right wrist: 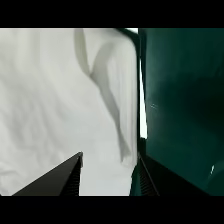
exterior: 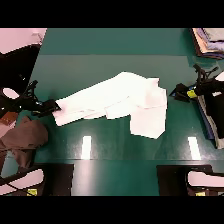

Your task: Fold the shirts.

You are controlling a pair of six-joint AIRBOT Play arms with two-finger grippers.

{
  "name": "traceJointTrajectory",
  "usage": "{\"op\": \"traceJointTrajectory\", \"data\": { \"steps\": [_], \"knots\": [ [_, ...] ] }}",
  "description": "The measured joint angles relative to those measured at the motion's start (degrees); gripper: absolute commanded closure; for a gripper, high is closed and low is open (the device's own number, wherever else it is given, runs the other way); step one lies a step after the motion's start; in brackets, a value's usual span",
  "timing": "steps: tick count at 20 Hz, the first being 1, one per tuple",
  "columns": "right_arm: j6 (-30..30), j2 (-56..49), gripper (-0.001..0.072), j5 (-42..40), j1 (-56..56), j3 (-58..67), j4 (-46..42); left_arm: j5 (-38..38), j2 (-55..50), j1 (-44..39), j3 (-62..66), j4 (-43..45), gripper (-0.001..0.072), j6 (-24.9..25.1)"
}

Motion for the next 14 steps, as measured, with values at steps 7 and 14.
{"op": "traceJointTrajectory", "data": {
  "steps": [7,14],
  "knots": [
    [-0.2,-15.4,0.0445,0.7,2.5,12.6,0.9,-0.7,-0.8,0.0,0.3,-1.0,0.0082,-0.2],
    [-0.6,-15.3,0.0694,3.2,4.2,12.5,-4.3,-5.7,1.0,0.0,5.1,0.5,0.0082,-0.1]
  ]
}}
